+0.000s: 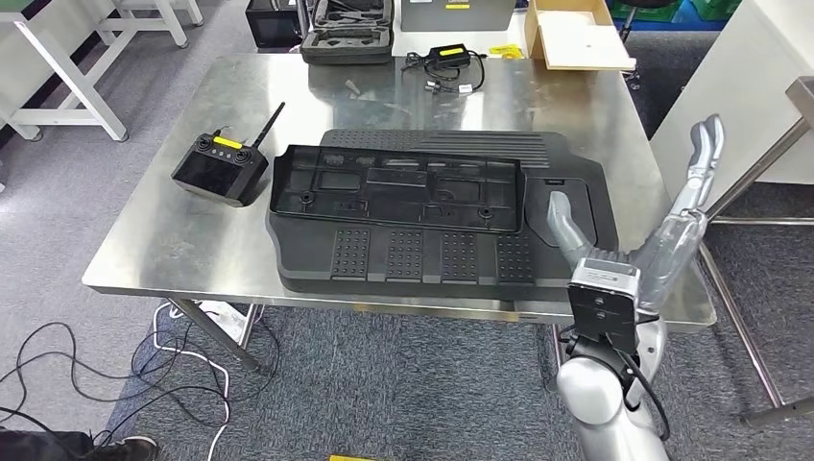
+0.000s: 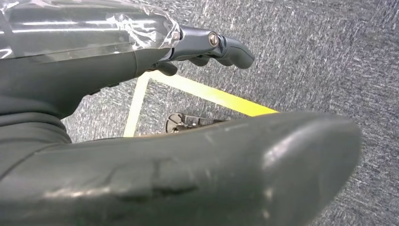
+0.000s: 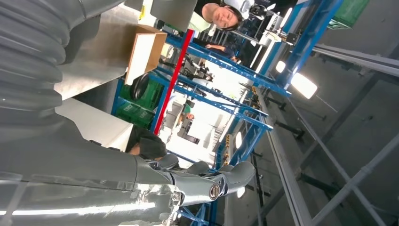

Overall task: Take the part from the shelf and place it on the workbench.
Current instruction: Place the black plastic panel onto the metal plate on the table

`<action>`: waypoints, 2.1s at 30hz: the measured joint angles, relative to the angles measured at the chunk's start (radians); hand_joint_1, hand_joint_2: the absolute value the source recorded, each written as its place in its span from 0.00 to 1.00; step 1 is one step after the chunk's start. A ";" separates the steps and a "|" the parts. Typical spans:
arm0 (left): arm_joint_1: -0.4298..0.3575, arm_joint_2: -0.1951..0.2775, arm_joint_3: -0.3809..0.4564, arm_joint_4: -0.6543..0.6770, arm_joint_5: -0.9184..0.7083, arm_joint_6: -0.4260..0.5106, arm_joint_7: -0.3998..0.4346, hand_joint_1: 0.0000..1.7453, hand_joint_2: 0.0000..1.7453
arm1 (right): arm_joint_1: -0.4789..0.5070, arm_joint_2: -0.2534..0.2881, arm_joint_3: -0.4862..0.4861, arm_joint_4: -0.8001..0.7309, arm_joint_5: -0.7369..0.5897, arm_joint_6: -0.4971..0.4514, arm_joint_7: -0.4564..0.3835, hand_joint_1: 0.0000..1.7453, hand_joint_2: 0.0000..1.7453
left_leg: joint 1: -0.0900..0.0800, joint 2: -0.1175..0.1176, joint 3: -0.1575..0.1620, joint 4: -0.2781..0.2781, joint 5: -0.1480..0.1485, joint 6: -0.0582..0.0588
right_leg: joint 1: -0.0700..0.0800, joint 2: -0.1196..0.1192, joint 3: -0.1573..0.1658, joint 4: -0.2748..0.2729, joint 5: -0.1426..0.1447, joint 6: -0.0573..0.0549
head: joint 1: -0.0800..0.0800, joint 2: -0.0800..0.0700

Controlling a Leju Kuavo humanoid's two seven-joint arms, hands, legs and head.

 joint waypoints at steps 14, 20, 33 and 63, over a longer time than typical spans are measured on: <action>-0.001 -0.003 0.000 0.003 0.017 0.000 -0.004 0.00 0.00 | 0.012 0.019 -0.048 -0.008 -0.042 -0.001 -0.052 0.00 1.00 | -0.013 0.007 0.114 -0.283 0.124 0.057 | 0.004 0.000 -0.107 0.258 -0.137 0.043 | 0.016 0.000; -0.002 -0.003 -0.001 0.004 0.022 -0.001 -0.004 0.00 0.00 | 0.018 0.037 -0.075 -0.011 -0.056 -0.001 -0.072 0.00 1.00 | -0.018 0.007 0.113 -0.276 0.121 0.047 | 0.010 0.000 0.017 -0.006 -0.002 0.025 | 0.020 0.000; -0.003 -0.003 -0.002 0.005 0.041 -0.002 -0.004 0.00 0.00 | 0.028 0.085 -0.117 -0.015 -0.101 -0.001 -0.109 0.00 1.00 | 0.004 0.004 0.084 -0.159 0.074 -0.008 | -0.006 -0.006 0.014 -0.020 0.007 0.004 | -0.001 0.000; -0.004 -0.003 -0.010 0.005 0.064 -0.003 0.003 0.00 0.00 | 0.071 0.147 -0.192 -0.027 -0.186 -0.003 -0.178 0.00 1.00 | -0.003 0.005 0.088 -0.125 0.042 -0.003 | 0.005 -0.011 0.002 -0.017 0.017 -0.010 | 0.001 0.000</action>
